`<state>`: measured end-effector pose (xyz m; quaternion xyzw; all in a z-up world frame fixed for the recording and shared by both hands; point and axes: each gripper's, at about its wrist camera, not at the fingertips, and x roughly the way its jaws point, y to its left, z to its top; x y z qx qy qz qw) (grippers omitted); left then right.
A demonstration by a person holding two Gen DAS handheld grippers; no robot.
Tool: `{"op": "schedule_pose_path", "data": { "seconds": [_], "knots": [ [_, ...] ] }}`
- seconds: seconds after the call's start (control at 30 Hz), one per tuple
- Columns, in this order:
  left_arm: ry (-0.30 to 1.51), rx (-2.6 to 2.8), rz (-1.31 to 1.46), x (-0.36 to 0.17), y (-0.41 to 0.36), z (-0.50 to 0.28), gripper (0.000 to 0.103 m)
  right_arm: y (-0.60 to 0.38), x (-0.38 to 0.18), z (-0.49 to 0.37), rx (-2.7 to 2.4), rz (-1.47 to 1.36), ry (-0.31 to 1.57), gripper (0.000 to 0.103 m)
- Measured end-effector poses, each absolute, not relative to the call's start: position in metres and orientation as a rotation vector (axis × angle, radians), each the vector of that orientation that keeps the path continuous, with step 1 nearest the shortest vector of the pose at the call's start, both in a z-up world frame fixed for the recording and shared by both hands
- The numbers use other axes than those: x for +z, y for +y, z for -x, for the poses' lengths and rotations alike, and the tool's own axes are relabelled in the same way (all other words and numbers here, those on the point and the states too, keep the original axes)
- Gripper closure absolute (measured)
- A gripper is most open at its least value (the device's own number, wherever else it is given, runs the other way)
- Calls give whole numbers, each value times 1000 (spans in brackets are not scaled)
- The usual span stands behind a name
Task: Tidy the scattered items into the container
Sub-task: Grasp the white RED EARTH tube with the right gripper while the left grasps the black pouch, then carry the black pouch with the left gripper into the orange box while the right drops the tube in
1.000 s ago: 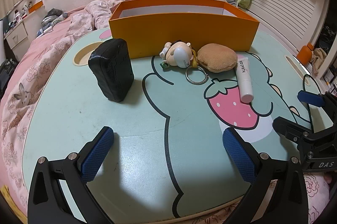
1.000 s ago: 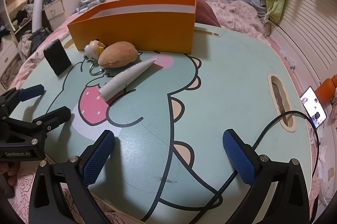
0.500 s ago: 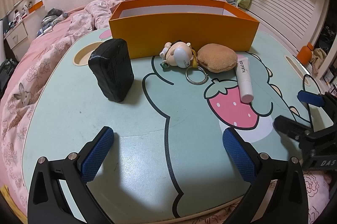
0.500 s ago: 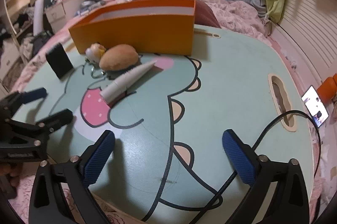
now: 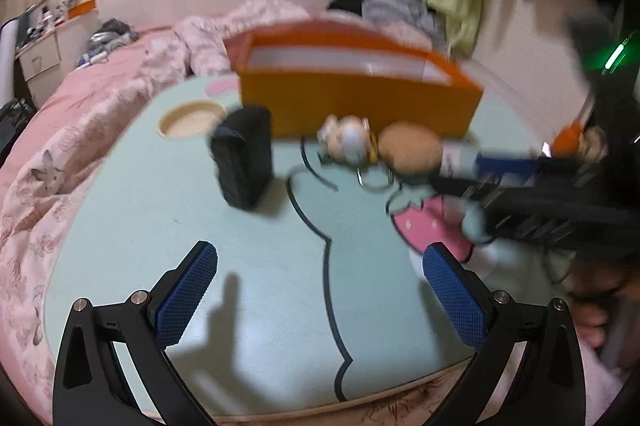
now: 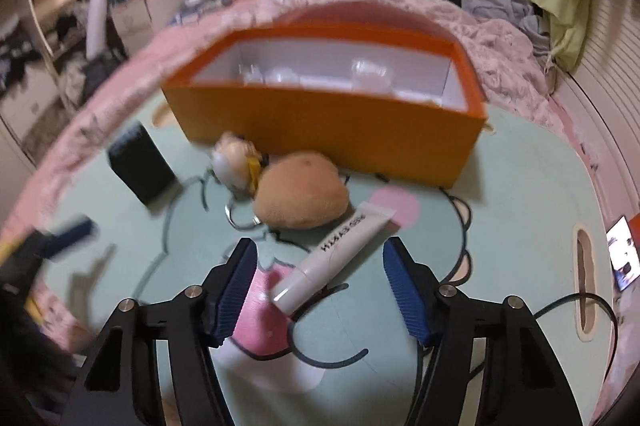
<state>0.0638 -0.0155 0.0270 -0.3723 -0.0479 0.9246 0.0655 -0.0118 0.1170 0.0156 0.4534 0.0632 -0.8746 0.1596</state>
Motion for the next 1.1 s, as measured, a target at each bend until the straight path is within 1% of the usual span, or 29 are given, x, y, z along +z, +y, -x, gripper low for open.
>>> {"op": "schedule_pose_path", "data": {
  "seconds": [0.07,0.1,0.13,0.27,0.4,0.43,0.47,0.5,0.53,0.57,0.6,0.63,0.8,0.93,1.1],
  "knots": [
    [-192,2811,1106,33,-25,-64,0,121,10,12,-2506,-1306,190,56],
    [-208,2828,1112,35,-31,-61,0,123,9,12,-2515,-1306,193,73],
    [-211,2849,1116,37,-36,-58,0,127,8,11,-2521,-1302,188,85],
    [-162,2891,1164,39,-49,-35,0,147,6,8,-2529,-1288,59,85],
    [-35,2889,1209,31,-49,-7,0,166,18,2,-2520,-1220,-95,85],
    [-22,2873,1228,29,-48,-1,7,170,21,0,-2521,-1204,-123,85],
    [-28,2853,1247,27,-47,5,22,172,24,0,-2520,-1197,-137,85],
    [-49,2828,1276,24,-48,12,29,173,27,0,-2515,-1193,-148,85],
    [-67,2810,1297,22,-49,17,44,174,29,0,-2511,-1189,-159,85],
    [-80,2793,1315,19,-49,22,61,174,30,0,-2511,-1185,-169,85],
    [-87,2777,1332,16,-49,26,71,175,32,0,-2512,-1182,-174,85],
    [-89,2771,1342,14,-48,28,74,176,33,0,-2514,-1177,-178,85],
    [-175,2733,1258,27,-50,18,74,177,42,1,-2528,-1139,-210,85],
    [-132,2753,1143,62,-43,18,74,172,63,13,-2541,-1082,-192,85],
    [-39,2782,1068,100,-25,55,74,158,91,48,-2599,-1018,-110,85]
  ]
}}
